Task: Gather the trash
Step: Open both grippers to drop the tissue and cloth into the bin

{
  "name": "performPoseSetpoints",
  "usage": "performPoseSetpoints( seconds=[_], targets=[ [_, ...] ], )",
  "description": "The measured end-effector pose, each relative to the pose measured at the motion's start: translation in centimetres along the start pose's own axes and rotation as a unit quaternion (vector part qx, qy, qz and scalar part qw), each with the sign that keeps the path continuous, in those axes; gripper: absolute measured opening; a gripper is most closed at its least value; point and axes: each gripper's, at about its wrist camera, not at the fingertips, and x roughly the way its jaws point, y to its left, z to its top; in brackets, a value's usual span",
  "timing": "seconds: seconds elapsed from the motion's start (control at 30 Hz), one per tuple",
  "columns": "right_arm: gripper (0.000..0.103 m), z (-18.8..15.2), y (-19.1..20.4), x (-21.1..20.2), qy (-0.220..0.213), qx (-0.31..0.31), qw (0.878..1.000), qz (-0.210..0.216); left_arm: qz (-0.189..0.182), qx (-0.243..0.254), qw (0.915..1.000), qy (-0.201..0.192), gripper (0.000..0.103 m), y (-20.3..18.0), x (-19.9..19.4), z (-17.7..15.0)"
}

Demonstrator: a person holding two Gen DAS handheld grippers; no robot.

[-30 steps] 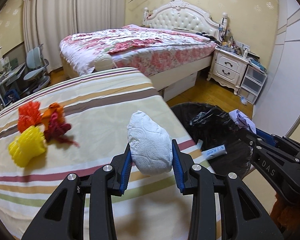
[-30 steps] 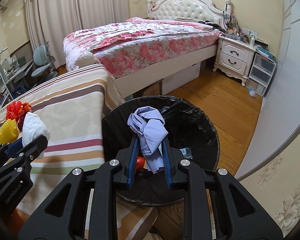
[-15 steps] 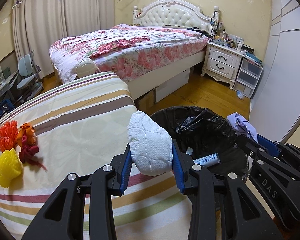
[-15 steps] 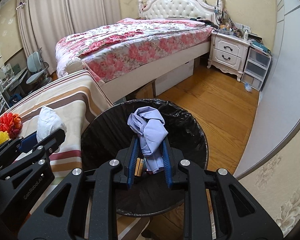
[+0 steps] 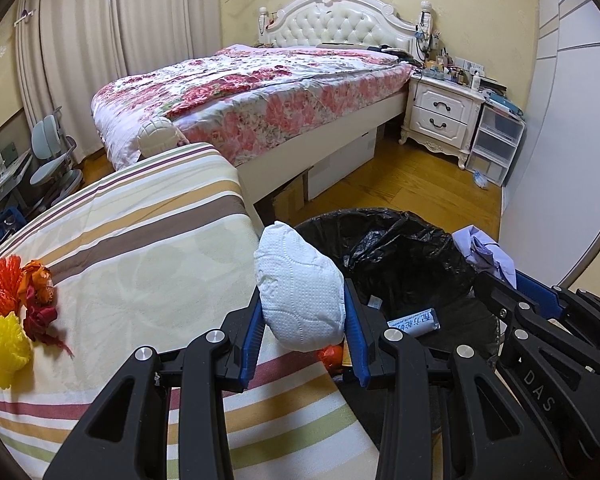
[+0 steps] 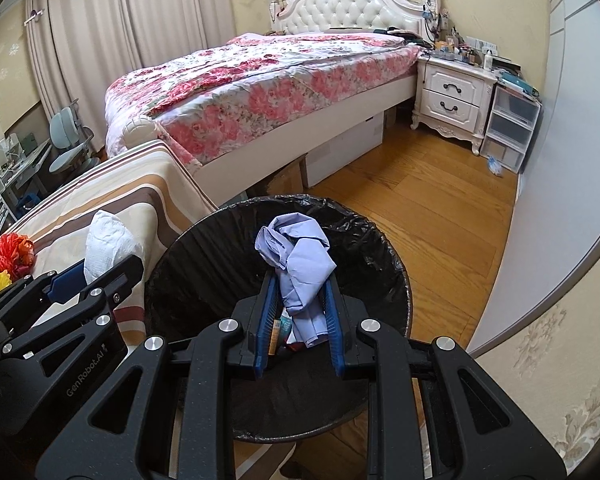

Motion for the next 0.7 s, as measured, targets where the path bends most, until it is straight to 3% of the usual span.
performPoseSetpoints(
  seconds=[0.57,0.7],
  targets=[
    [0.023,0.27,-0.82,0.26,0.0,0.008,1.0,-0.004,0.0,0.004,1.0,0.005,0.038,-0.39,0.37,0.0],
    [0.023,0.25,-0.93,0.29,0.003,0.008,1.0,-0.004,0.002,0.002,1.0,0.005,0.046,-0.29,0.56,0.02]
  ],
)
